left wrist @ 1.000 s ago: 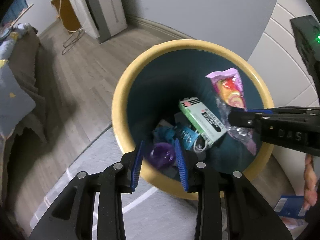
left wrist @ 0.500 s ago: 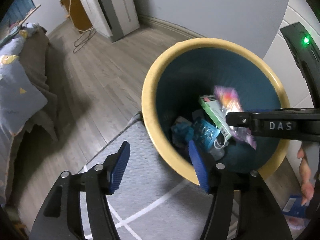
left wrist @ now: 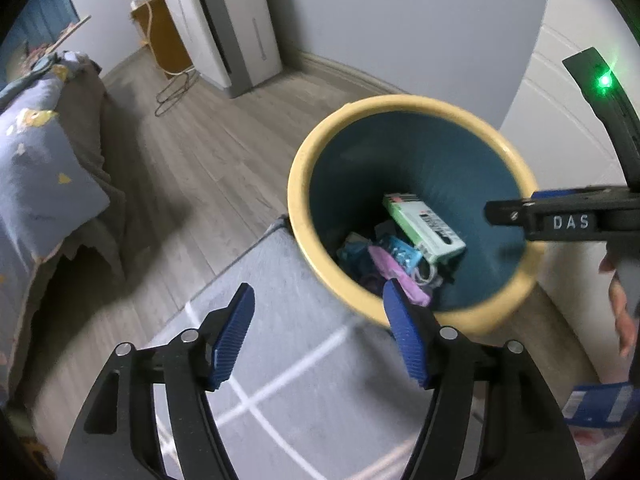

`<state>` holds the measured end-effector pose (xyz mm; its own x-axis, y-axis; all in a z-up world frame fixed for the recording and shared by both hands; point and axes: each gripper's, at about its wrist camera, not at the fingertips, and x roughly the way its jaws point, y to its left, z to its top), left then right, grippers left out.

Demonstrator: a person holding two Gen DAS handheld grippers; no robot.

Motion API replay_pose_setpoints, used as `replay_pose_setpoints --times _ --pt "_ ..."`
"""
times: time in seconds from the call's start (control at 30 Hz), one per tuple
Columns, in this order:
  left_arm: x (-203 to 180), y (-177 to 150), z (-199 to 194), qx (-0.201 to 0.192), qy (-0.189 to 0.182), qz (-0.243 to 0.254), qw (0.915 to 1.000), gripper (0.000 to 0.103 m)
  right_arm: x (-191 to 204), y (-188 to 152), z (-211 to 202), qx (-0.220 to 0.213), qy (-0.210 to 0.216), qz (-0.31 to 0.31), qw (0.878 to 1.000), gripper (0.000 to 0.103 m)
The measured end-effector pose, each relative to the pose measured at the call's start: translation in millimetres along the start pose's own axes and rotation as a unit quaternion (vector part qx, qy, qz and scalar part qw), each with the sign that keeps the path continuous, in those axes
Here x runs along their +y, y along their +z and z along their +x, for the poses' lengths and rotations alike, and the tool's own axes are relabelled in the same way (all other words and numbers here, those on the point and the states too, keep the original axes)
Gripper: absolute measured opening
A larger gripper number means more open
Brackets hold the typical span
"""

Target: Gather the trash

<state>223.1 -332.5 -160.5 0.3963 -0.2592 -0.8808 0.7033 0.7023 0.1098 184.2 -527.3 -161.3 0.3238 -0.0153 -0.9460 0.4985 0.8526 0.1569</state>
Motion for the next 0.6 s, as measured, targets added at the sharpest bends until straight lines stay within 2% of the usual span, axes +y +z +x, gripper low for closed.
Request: replay_pose_setpoints --times 0.07,0.13,0.17,0.3,0.4,0.53,0.6 --pt "-3 -9 -17 -0.009 0.000 -0.007 0.9999 0.076 -2 -8 -19 -0.015 -0.007 -0.007 1.000 0.087" --pt "-7 -17 -32 -0.015 0.003 -0.013 0.9998 0.092 -6 -18 -40 -0.024 -0.004 0.002 1.000 0.092" --pt "-9 -21 -41 -0.016 0.008 -0.018 0.9997 0.094 -7 -24 -51 -0.028 -0.001 0.011 1.000 0.096" --pt "-19 -35 -78 -0.028 0.024 -0.027 0.9990 0.096 1 -44 -97 -0.065 0.008 0.007 0.998 0.097" --pt "-26 -48 -118 -0.071 0.044 -0.021 0.9963 0.098 14 -67 -138 -0.109 0.009 -0.020 0.994 0.097" --pt "-35 -68 -165 -0.116 0.109 -0.008 0.9872 0.098 22 -101 -181 -0.158 0.007 -0.041 0.987 0.098" --pt "-37 -79 -183 -0.135 0.114 -0.012 0.9842 0.098 23 -113 -193 -0.173 0.000 -0.049 0.984 0.098"
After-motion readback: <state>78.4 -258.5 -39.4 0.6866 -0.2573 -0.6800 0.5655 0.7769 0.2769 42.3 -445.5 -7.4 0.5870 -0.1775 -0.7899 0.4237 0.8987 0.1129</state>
